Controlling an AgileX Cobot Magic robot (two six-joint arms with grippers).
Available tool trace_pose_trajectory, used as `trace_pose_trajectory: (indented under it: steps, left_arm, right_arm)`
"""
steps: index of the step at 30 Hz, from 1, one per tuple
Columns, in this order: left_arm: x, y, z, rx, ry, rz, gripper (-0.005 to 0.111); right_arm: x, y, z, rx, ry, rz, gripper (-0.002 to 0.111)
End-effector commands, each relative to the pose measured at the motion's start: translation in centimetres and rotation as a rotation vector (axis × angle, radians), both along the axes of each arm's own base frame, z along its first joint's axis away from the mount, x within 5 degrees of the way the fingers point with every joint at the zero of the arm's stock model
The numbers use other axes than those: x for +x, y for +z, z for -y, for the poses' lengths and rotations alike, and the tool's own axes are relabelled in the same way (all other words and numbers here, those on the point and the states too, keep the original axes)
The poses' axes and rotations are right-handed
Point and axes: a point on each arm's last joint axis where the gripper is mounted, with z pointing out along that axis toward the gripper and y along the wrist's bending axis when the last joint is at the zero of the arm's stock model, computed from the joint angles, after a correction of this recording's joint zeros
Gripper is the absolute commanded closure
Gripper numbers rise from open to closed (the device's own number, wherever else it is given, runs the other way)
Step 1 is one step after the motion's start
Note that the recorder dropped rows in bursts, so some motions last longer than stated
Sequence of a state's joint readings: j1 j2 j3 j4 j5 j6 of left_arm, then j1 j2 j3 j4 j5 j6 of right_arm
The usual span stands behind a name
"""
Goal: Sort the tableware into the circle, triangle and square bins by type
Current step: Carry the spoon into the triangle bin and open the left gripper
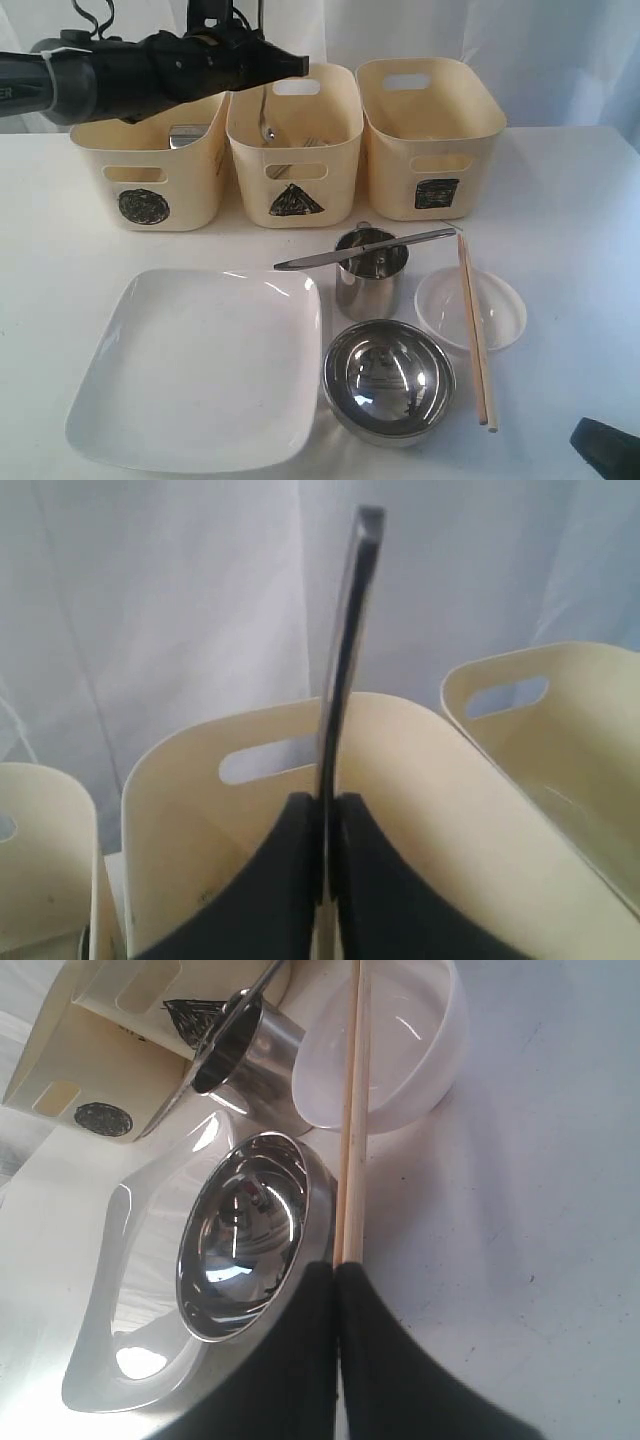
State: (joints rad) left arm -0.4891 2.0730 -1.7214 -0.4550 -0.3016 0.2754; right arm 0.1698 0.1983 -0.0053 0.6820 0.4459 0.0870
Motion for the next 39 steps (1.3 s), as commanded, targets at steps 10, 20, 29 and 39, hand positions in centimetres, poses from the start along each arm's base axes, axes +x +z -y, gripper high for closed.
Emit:
trace_pose_trajectory:
  steps: [10,20,29,39]
  left_arm:
    - [-0.1,0.6,0.0,-0.017,-0.006,-0.006,0.057]
    - [-1.5,4.0,-0.4,-0.014,-0.037,0.033,0.057]
    - [-4.2,5.7,-0.4,0.074,-0.18,-0.123,0.064]
    - [-7.2,4.3,-0.9,0.361,-0.396,-0.37,0.06]
  right_arm:
    - [0.0,-0.1,0.0,-0.002,0.001,0.005,0.108]
    - [0.0,-0.1,0.0,-0.002,0.001,0.005,0.108]
    - [0.0,-0.1,0.0,-0.002,0.001,0.005,0.108]
    - [0.0,-0.1,0.0,-0.002,0.001,0.005,0.108]
